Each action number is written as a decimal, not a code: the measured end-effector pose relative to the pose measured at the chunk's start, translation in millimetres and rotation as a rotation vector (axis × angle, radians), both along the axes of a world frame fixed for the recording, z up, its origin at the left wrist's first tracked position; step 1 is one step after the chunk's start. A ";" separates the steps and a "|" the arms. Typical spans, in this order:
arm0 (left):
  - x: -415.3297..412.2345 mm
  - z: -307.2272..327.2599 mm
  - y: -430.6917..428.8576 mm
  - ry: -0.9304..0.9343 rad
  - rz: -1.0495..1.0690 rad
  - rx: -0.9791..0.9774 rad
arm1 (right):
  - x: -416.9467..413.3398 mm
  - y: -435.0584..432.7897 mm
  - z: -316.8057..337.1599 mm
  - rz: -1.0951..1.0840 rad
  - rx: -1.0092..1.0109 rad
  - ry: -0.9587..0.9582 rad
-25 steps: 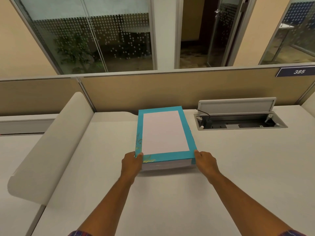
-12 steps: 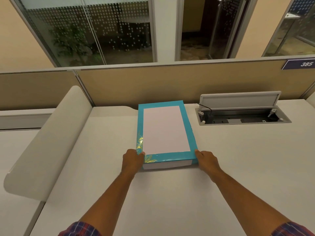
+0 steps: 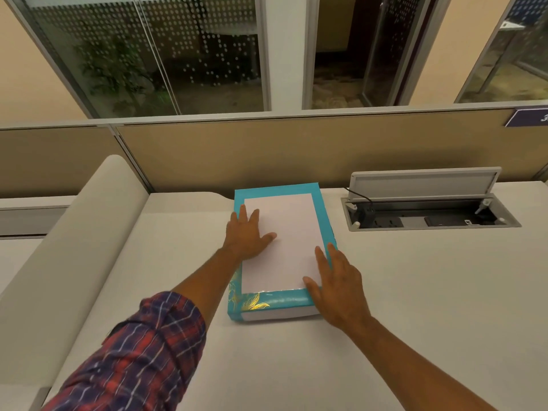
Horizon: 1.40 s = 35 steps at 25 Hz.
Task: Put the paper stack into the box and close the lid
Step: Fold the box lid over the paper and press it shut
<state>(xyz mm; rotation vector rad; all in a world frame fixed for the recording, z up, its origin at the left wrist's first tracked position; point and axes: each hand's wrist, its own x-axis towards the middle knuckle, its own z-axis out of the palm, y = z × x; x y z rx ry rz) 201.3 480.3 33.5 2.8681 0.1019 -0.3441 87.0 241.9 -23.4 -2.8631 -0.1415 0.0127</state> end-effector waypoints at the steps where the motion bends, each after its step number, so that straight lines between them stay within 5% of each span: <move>1: 10.7 -1.6 -2.1 0.033 -0.013 0.025 | 4.0 2.7 -2.2 0.016 -0.038 0.029; 9: 54.6 -17.1 -14.7 0.164 -0.012 0.111 | 16.7 8.8 -25.6 0.005 -0.082 0.066; 22: 48.9 -23.0 -10.1 0.130 -0.047 0.154 | 11.9 12.2 -25.4 -0.087 -0.009 0.035; 26: 28.4 -26.3 7.8 0.068 -0.087 0.085 | 2.4 7.5 -26.7 -0.270 0.215 0.113; 35: -70.7 -37.7 4.6 -0.075 -0.103 0.124 | -29.7 -1.5 -13.0 -0.328 0.277 0.185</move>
